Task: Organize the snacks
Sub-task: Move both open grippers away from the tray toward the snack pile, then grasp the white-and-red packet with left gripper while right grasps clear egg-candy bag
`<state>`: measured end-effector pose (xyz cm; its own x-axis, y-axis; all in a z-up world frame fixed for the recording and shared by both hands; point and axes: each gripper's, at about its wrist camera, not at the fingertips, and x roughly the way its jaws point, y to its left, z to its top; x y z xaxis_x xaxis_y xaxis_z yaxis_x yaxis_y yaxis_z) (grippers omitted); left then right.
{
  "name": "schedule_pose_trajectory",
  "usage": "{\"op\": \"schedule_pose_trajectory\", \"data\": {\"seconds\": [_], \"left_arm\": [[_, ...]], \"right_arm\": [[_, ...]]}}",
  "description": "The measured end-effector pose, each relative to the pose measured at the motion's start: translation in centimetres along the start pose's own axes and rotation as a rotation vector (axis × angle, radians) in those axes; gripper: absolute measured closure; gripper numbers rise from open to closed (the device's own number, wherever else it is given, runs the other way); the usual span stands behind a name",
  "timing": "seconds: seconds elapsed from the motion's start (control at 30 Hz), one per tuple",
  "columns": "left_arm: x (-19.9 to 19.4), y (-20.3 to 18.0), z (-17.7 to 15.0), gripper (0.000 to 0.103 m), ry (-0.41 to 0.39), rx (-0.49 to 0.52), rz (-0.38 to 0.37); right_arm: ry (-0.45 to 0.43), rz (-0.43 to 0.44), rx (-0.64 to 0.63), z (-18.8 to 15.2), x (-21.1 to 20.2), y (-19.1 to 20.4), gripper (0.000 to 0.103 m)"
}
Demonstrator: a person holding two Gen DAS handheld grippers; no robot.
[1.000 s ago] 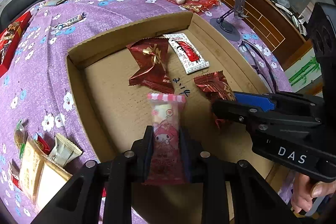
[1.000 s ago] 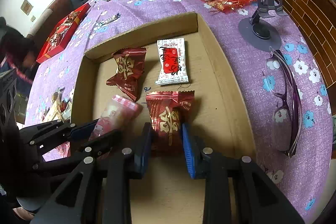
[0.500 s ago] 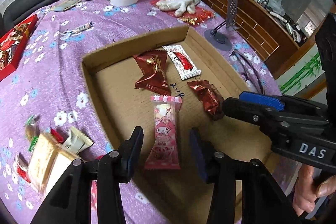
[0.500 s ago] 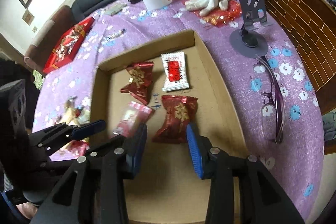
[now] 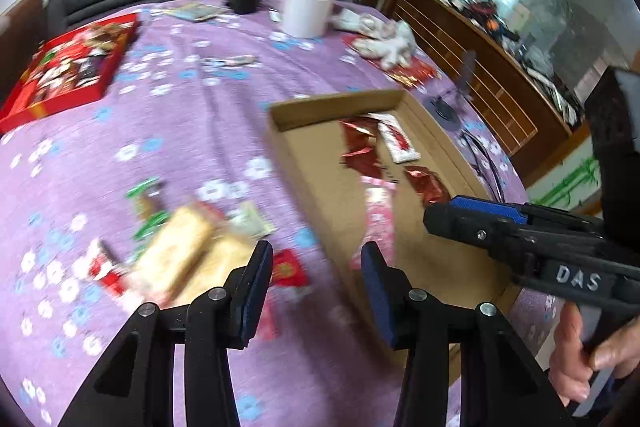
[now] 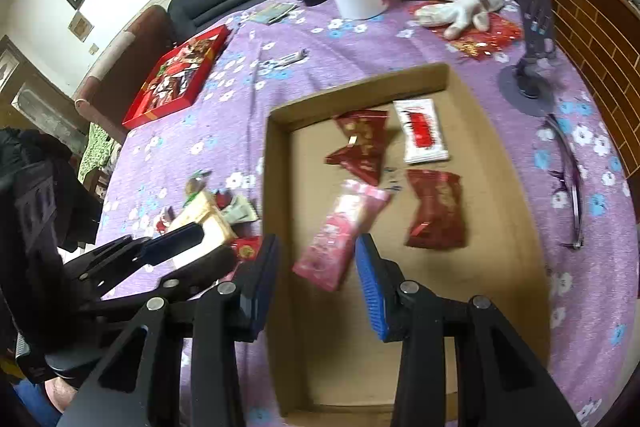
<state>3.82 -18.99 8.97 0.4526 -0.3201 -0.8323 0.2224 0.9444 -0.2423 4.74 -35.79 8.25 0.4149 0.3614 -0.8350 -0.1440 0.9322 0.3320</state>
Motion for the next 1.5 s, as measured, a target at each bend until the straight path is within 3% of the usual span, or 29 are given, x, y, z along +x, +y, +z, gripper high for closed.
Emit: {"op": "schedule_pose_trajectory", "data": {"seconds": [0.23, 0.5, 0.73, 0.97, 1.13, 1.27, 1.37, 1.5], "left_arm": [[-3.5, 7.3, -3.1, 0.055, -0.033, -0.167, 0.069], [-5.4, 15.4, -8.0, 0.054, -0.018, -0.351, 0.161], [-6.6, 18.1, -10.5, 0.054, -0.011, -0.381, 0.191], [-8.1, 20.5, -12.1, 0.054, -0.013, -0.4, 0.211], [-8.4, 22.1, -12.7, 0.054, -0.014, -0.431, 0.217], [-8.4, 22.4, -12.4, 0.054, -0.019, -0.441, 0.211], [-8.3, 22.4, -12.2, 0.054, -0.02, -0.434, 0.204], [-7.9, 22.1, -12.1, 0.054, -0.011, -0.421, 0.196]], "right_arm": [[0.042, 0.049, -0.079, 0.0, 2.2, 4.8, 0.065], [0.114, 0.099, -0.218, 0.3, 5.9, 12.1, 0.065], [0.225, 0.19, -0.296, 1.6, 10.9, 18.8, 0.065], [0.262, 0.162, -0.279, 2.5, 16.0, 21.0, 0.065], [0.304, 0.172, -0.276, 0.9, 17.1, 22.1, 0.064], [0.373, 0.26, -0.272, -1.0, 16.8, 23.5, 0.064], [0.295, 0.222, -0.291, 0.1, 15.3, 23.4, 0.064], [0.179, 0.067, -0.271, 3.6, 14.4, 21.0, 0.065]]}}
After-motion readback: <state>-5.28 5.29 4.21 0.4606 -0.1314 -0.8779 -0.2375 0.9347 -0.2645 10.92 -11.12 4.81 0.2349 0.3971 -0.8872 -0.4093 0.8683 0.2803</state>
